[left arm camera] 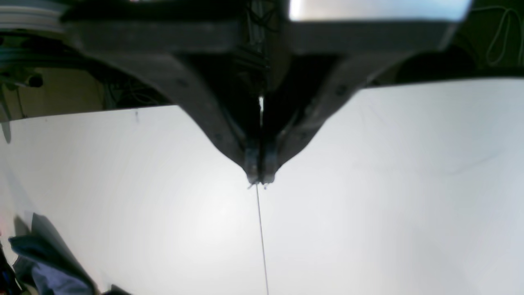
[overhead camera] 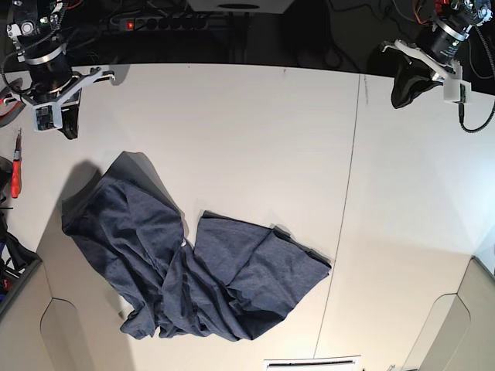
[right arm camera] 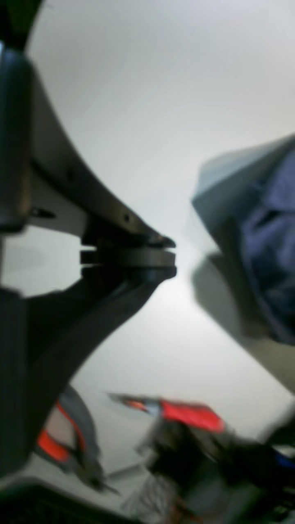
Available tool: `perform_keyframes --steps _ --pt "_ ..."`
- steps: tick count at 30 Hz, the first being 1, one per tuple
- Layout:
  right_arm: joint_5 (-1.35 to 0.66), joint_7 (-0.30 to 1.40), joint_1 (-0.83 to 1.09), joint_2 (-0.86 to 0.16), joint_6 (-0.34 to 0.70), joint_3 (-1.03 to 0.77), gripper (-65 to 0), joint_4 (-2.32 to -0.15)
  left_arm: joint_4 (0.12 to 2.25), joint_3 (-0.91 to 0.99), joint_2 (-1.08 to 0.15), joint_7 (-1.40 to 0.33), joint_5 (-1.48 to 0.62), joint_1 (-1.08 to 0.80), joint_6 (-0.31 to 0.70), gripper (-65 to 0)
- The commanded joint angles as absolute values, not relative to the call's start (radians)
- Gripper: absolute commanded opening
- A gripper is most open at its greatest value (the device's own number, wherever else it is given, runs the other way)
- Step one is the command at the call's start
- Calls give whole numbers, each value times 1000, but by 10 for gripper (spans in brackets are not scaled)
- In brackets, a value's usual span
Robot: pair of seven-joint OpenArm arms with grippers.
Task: Layout the t-shirt on the table in an organized manner, then fold the t-shirt properly
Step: 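Lower the right gripper onto the crumpled blue t-shirt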
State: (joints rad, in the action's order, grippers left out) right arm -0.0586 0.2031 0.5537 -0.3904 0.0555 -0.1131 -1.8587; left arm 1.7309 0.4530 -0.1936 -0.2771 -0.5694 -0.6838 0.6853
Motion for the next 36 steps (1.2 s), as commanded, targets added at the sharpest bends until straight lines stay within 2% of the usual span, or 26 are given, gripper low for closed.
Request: perform_keyframes --steps 1,8,9,11,12,13,19,24,27,32,36 --pt "-39 184 542 -401 48 -120 -650 -1876 1745 459 -199 -259 -588 -686 698 -650" --pt "-18 250 450 -401 49 -120 -650 -1875 1745 458 -184 -265 -583 -634 698 -650" --pt "-18 272 433 -401 49 -120 -625 -1875 1745 458 -182 -272 -580 -627 698 -638" --pt "-18 294 402 -401 51 -120 -427 -1870 1745 452 -180 -275 -573 -611 698 -506" --pt "-18 294 389 -401 56 -120 -365 -1866 1745 448 -180 -275 -571 -601 698 -447" --pt "-18 293 378 -401 62 -120 -342 -1861 1745 443 -180 -275 -566 -594 698 -410" --pt "-18 292 307 -401 86 -67 -342 -1799 1745 385 -180 -279 -556 -556 698 -402" --pt "67 292 181 -401 83 89 -342 -1639 1745 308 -180 -286 -463 -512 698 -402" --pt "72 292 83 -392 50 169 -342 -1531 1745 267 -180 -286 -420 -493 664 -402" --pt "68 292 -107 -313 30 186 -342 -1385 1745 250 -180 -289 -406 -485 653 -402" --pt "11 291 -262 -243 46 186 -342 -1260 1745 250 -180 -289 -405 -485 606 -402"
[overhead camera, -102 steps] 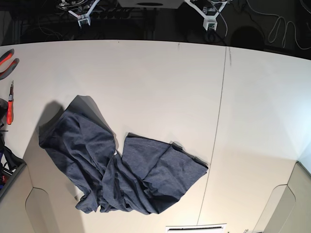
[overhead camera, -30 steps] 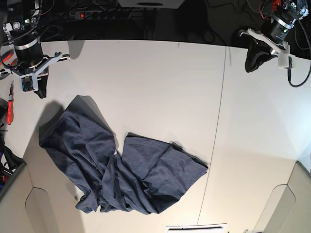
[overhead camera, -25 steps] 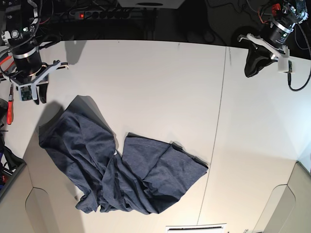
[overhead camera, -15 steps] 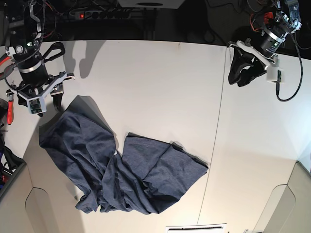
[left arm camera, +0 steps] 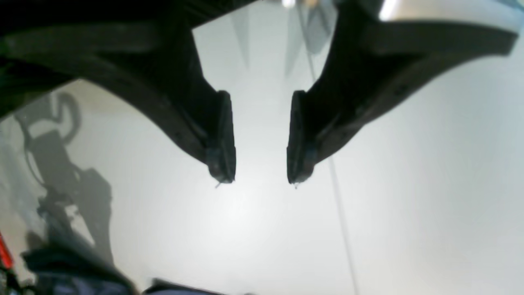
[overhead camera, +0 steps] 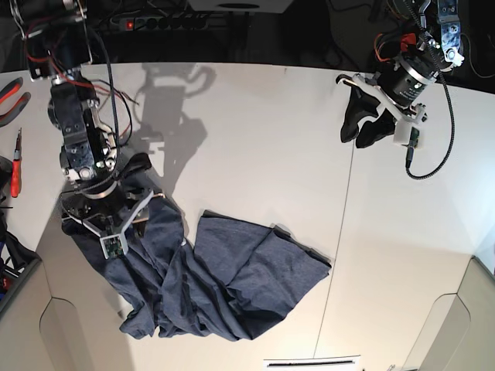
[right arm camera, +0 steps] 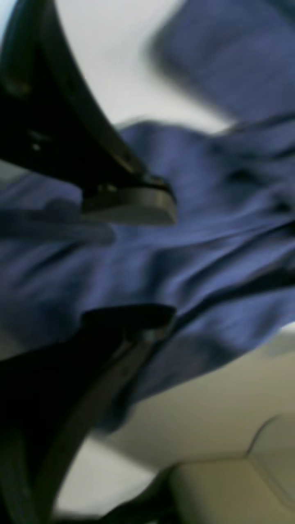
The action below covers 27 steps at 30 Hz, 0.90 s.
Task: Layout the t-shirt on the table in an organized manner, then fold the t-shirt properly
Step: 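Lower the right gripper onto the crumpled blue t-shirt, then grasp the shirt fabric with the right gripper and lift it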
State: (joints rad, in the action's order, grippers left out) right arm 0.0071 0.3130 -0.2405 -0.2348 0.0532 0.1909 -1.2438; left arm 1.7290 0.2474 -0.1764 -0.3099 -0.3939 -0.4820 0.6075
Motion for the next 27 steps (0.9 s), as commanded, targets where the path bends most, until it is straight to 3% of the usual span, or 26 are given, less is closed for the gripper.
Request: perform_keyframes --steps 1,10,18,21,27 --pt "-3 289 -299 -224 60 187 -342 -1228 1745 250 -180 -289 -404 -485 596 -402" --pt "-26 255 -593 -43 73 186 -342 -868 1744 250 -180 -289 -398 -482 587 -402" --pt "-1 198 -729 37 -99 101 -342 -633 1744 250 -180 -290 -398 -468 587 -402" --pt "-27 197 -731 60 -93 -25 -342 -575 1745 250 -181 -290 -398 -465 587 -402" --pt "-72 138 -730 72 27 -218 -342 -502 1745 250 -180 -289 -398 -465 587 -402"
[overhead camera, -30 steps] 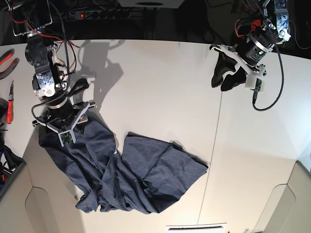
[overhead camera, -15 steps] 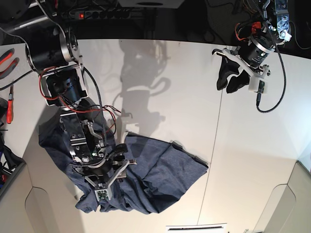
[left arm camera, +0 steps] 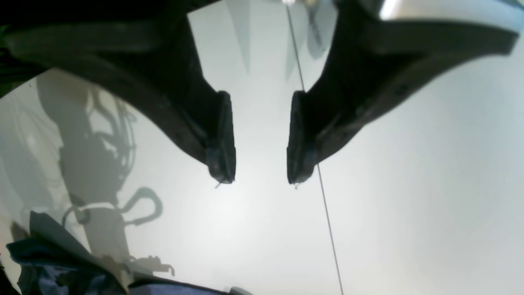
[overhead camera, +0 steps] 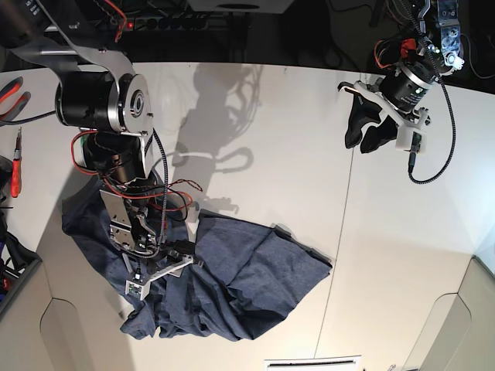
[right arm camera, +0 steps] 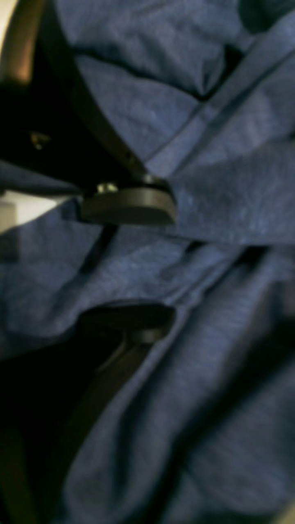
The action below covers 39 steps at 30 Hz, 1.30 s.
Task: Layout the t-shirt on the table in an organized manner, then fold the t-shirt properly
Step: 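Grasp the shirt fabric with the right gripper and lift it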
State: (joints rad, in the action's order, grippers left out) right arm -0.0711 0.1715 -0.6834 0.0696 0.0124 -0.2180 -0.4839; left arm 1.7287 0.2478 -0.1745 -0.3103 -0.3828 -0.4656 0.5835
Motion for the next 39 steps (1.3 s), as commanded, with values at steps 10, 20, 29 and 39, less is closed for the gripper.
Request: perform_keyframes --steps 10,20,29,39 --pt "-113 126 -736 84 112 -236 -348 -503 1744 250 -180 -289 -399 -465 587 -402" --pt "-113 123 -736 83 100 -236 -436 -503 1745 250 -180 -289 -399 -463 587 -403" --pt "-109 131 -729 101 101 -235 -318 -499 1745 250 -180 -289 -399 -463 587 -403" --pt "-68 126 -719 117 78 -236 -319 -448 1745 250 -180 -289 -399 -460 587 -403"
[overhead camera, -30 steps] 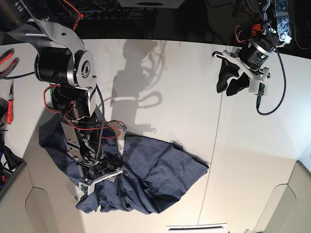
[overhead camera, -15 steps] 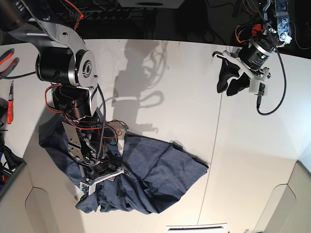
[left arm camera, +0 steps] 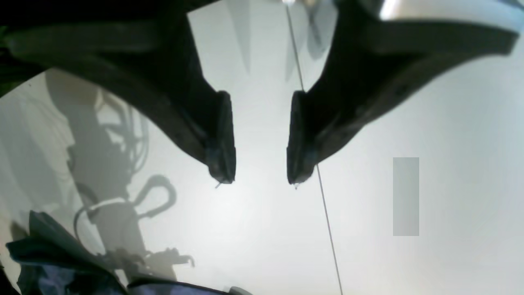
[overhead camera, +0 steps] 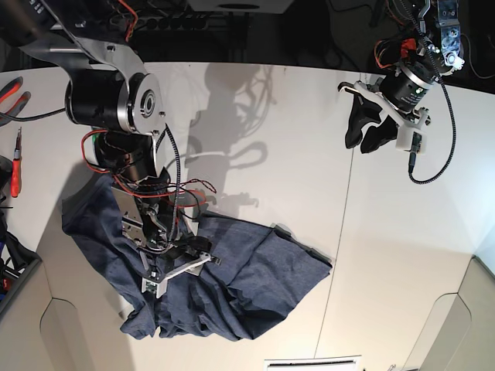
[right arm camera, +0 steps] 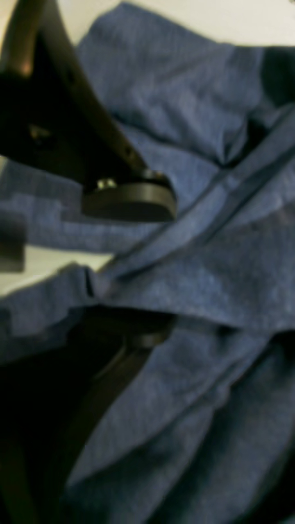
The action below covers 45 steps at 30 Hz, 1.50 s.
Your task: Layout the t-shirt on the table in an organized manner, then fold the t-shirt properly
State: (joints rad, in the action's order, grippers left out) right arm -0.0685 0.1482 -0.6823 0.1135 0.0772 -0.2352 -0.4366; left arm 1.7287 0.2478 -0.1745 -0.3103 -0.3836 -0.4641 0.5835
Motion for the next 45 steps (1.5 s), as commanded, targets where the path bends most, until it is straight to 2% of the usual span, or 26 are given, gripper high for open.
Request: perform_keyframes --steps 1,7,9,12,13,16,20,22,24,34,39,45 --pt "-67 126 -719 116 70 -236 -319 -440 1745 250 -180 -289 -399 -460 587 -403" --pt "-67 101 -720 117 75 -235 -327 -434 1744 250 -180 -289 -399 -460 587 -403" --pt "-68 74 -719 117 75 -236 -416 -434 1745 250 -180 -289 -399 -460 587 -403" --pt "-72 2 -719 115 101 -236 -609 -434 1745 250 -180 -289 -398 -459 587 -403" --pt "-71 -5 -720 113 125 -235 -650 -434 1744 250 -180 -289 -397 -455 587 -403" --pt "-71 4 -716 105 205 -235 -650 -453 1745 258 -181 -289 -371 -440 587 -403" --pt "-85 136 -695 85 410 -234 -650 -527 1744 290 -181 -289 -369 -419 585 -403" --pt "-181 222 -664 71 513 -219 -650 -603 1745 305 -181 -289 -369 -413 567 -403" --pt "-303 345 -622 52 565 -193 -650 -699 1745 309 -185 -289 -369 -410 541 -403" --pt "-796 972 -356 -131 565 -74 -650 -1283 1744 309 -186 -289 -369 -403 535 -403" --pt "-872 1052 -255 -231 566 -74 -650 -1464 1745 309 -187 -289 -369 -398 535 -403" --pt "-934 1137 -158 -302 566 -73 -650 -1508 1745 309 -186 -289 -369 -399 535 -403"
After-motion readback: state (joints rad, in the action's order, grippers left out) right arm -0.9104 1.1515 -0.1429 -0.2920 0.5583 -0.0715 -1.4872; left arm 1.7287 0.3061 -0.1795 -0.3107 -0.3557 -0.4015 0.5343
